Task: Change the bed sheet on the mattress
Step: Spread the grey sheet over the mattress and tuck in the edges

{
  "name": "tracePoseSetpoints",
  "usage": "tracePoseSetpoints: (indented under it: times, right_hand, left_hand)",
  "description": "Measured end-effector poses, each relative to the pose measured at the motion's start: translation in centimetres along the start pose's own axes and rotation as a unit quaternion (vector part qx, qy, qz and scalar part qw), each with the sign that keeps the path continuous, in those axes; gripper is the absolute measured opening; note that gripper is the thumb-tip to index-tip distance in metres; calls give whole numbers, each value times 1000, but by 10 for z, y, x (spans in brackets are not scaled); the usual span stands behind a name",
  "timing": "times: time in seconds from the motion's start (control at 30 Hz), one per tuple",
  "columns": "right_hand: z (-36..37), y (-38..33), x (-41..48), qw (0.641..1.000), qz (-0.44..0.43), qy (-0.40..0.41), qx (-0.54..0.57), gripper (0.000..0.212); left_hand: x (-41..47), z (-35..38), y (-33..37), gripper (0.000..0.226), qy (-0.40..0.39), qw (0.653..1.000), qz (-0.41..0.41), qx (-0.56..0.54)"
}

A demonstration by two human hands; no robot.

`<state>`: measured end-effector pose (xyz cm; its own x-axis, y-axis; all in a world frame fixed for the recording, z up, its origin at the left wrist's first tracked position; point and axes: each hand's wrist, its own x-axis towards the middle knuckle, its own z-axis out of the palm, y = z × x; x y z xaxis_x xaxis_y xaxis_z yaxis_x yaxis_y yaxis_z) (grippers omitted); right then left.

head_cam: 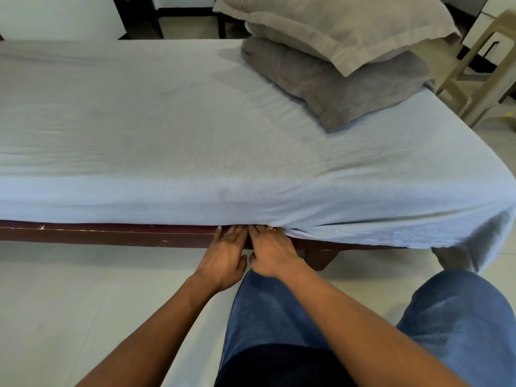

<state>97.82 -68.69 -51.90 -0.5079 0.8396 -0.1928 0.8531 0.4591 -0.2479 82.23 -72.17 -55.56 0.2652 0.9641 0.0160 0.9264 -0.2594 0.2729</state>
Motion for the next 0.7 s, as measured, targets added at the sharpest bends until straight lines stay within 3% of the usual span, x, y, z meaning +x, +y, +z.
tracePoseSetpoints:
  times: [0.07,0.13,0.27,0.37,0.43,0.5,0.6,0.7]
  right_hand:
    - [-9,2,-13,1000,0,-1,7,59]
    - [-10,14,-33,998,55,7,-10,54]
    - [-10,55,-42,990,127,28,-61,56]
    - [-14,47,-24,987,151,-12,-51,48]
    - [-17,46,-20,988,135,-33,-60,44]
    - [-22,53,-32,993,109,-25,-46,53]
    - [-24,69,-67,994,86,70,-21,45]
    - [-19,90,-76,980,132,150,-14,50]
  left_hand:
    - [2,5,2,83,-38,999,-25,21]
    - [5,-3,7,78,-61,997,-39,38]
    - [25,-33,38,28,-39,992,-36,111]
    - [35,-34,72,20,-18,998,11,65]
    - [43,-25,83,28,-20,999,21,19]
    - [48,-13,81,44,-54,998,29,16]
    - [49,2,73,74,-90,993,43,62]
    - [50,0,77,73,-93,994,38,52]
